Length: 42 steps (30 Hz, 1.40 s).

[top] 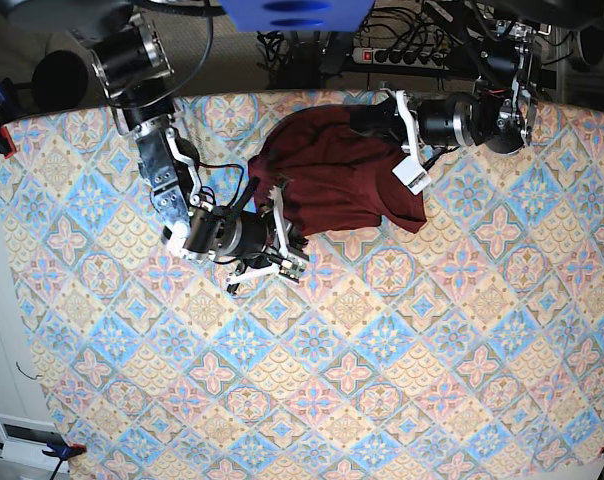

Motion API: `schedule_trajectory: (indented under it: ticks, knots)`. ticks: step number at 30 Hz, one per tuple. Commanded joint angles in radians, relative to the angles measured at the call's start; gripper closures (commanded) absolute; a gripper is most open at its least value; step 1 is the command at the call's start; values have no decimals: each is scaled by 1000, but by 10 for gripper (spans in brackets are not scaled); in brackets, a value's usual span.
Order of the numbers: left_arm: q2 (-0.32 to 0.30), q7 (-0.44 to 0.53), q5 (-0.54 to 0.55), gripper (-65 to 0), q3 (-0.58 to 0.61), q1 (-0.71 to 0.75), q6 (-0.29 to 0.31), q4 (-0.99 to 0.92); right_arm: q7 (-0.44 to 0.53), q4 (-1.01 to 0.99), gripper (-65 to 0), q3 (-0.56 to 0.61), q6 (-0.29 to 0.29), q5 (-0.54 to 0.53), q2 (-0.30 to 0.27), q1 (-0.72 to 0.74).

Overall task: Layout the t-shirt on the table in an organized manner, then fold the t-shirt properly
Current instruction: 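Hold the bundle with both grippers and fold it over onto itself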

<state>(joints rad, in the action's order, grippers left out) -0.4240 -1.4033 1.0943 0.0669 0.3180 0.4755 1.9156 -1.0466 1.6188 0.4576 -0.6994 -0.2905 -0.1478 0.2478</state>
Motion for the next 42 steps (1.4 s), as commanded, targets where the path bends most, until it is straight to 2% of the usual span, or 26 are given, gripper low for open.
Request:
schedule_trajectory:
  ticks: [1,4,7,13,17,19,22,25,33,37,39,42]
  knots:
    - [-2,17,8,0,12,-4,6,17,27,-1,-55,-6,1,-16,9,45]
    - [0,54,-79,0,38,-6,6,15,27,-93,-55,-3,1,-16,46,78]
    - [1,109,-188,0,89,-6,2,12,27,-213,-55,-1,1,-16,57,144]
    - [67,160,-412,0,116,-9,-1,-35,53,-483,-55,13,1,-13,73,209]
    - [95,206,-504,0,116,-9,-1,-67,56,-535,-55,83,1,84,73,209]
    - [99,227,-535,0,116,-23,-1,-86,55,-516,-55,114,1,121,73,204]
    - [99,238,-549,0,115,-46,-1,-120,42,-475,-55,158,1,121,70,192]
    - [99,238,-549,0,112,-81,-1,-146,-4,-410,-55,165,1,122,55,109]
    - [104,239,-556,0,112,-173,-2,-166,-76,-136,-55,162,1,121,-74,-15]
    - [130,239,-578,0,112,-213,-2,-166,-97,-30,-55,139,1,121,-131,-72]
    - [162,239,-598,0,112,-236,-2,-175,-105,27,-55,92,1,121,-152,-109]
    - [196,239,-626,0,112,-273,-2,-218,-128,97,-55,33,1,121,-163,-163]
